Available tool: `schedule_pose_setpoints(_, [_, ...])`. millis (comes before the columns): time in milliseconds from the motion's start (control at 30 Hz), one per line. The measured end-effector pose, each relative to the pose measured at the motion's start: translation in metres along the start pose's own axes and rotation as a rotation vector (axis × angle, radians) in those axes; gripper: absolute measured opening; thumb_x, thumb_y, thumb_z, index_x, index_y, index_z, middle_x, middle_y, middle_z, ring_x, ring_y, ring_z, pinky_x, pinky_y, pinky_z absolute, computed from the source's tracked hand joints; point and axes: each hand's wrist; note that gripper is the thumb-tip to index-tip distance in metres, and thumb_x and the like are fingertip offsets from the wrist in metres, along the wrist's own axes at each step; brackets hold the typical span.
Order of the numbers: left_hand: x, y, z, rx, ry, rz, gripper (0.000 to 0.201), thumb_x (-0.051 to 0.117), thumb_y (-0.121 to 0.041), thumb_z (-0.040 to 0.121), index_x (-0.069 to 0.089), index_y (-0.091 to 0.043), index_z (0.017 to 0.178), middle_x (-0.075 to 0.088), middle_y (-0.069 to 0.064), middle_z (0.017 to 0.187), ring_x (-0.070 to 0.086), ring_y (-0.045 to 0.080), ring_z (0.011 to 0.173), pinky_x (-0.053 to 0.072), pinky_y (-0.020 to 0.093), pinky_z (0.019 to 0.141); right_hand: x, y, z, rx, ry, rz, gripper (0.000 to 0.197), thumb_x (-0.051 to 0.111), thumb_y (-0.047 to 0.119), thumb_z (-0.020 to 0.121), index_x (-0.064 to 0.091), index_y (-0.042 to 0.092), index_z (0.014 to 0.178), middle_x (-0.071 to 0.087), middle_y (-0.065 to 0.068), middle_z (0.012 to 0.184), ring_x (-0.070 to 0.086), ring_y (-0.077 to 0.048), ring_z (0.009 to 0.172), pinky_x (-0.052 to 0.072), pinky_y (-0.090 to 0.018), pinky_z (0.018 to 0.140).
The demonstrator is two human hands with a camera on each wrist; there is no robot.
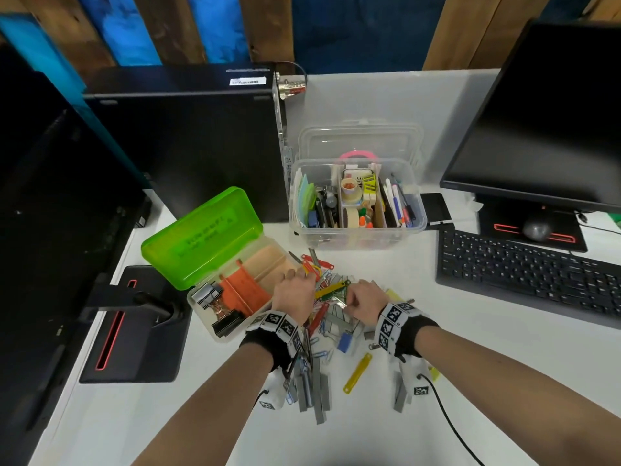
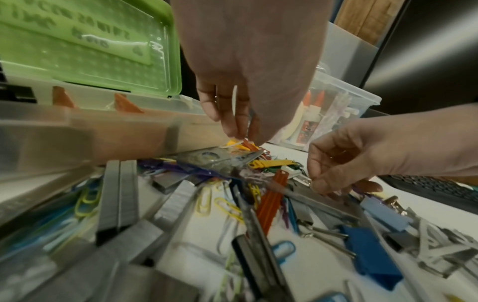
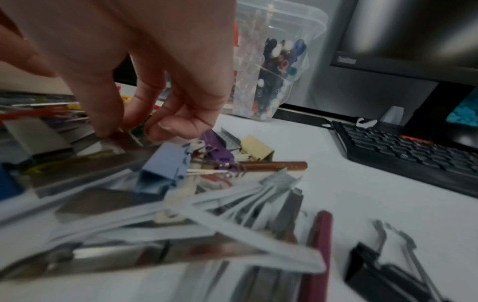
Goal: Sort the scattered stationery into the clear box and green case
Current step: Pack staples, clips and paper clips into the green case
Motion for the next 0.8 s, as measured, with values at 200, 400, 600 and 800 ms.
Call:
schedule_pose_setpoints(200, [0.003, -0.002, 0.004, -0.008, 0.048, 0.14, 0.029, 0.047, -0.019, 0.096, 0.047, -0.013, 0.125, 0.058, 0.007, 0.122, 0.049, 0.027, 0.115, 0.033, 0.041, 0.099, -0.016, -0.006, -0.003, 0.044, -0.115, 0.298, 0.012, 0.065, 0.005, 0.081, 0.057, 0.014, 0.082, 0.061, -0.001, 0.081, 0.056, -0.016, 0.078, 0.041, -0.021, 0.068])
schedule_pose_setpoints(400, [0.003, -0.004, 0.001, -0.005, 0.05, 0.126, 0.027, 0.047, -0.016, 0.094, 0.048, -0.015, 0.121, 0.063, 0.004, 0.114, 0.053, 0.025, 0.107, 0.031, 0.041, 0.096, -0.029, 0.007, 0.016, 0.026, 0.051, 0.32, 0.049, 0.058, -0.006, 0.083, 0.048, 0.016, 0.125, 0.057, -0.01, 0.096, 0.056, -0.019, 0.08, 0.048, -0.028, 0.072])
schedule_pose_setpoints(600, [-0.003, 0.001, 0.004, -0.003, -0.048, 0.098, 0.034, 0.053, -0.019, 0.09, 0.047, -0.015, 0.124, 0.051, 0.007, 0.125, 0.044, 0.028, 0.115, 0.029, 0.042, 0.095, -0.021, 0.034, 0.038, 0.078, 0.199, 0.154, 0.027, 0.038, 0.003, 0.09, 0.044, 0.008, 0.117, 0.044, -0.014, 0.114, 0.049, -0.032, 0.107, 0.04, -0.032, 0.086])
schedule_pose_setpoints(800, [-0.001, -0.007, 0.008, 0.027, -0.045, 0.169, 0.024, 0.045, -0.021, 0.096, 0.055, -0.017, 0.117, 0.046, 0.008, 0.121, 0.038, 0.028, 0.115, 0.028, 0.045, 0.099, -0.011, 0.037, 0.033, -0.044, 0.113, -0.238, 0.036, 0.045, 0.018, 0.094, 0.035, 0.013, 0.128, 0.043, -0.01, 0.119, 0.057, -0.033, 0.098, 0.042, -0.035, 0.072])
Point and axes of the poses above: each hand's wrist, its own z-axis towards the middle knuckle, its own x-axis out of the palm, y = z × x
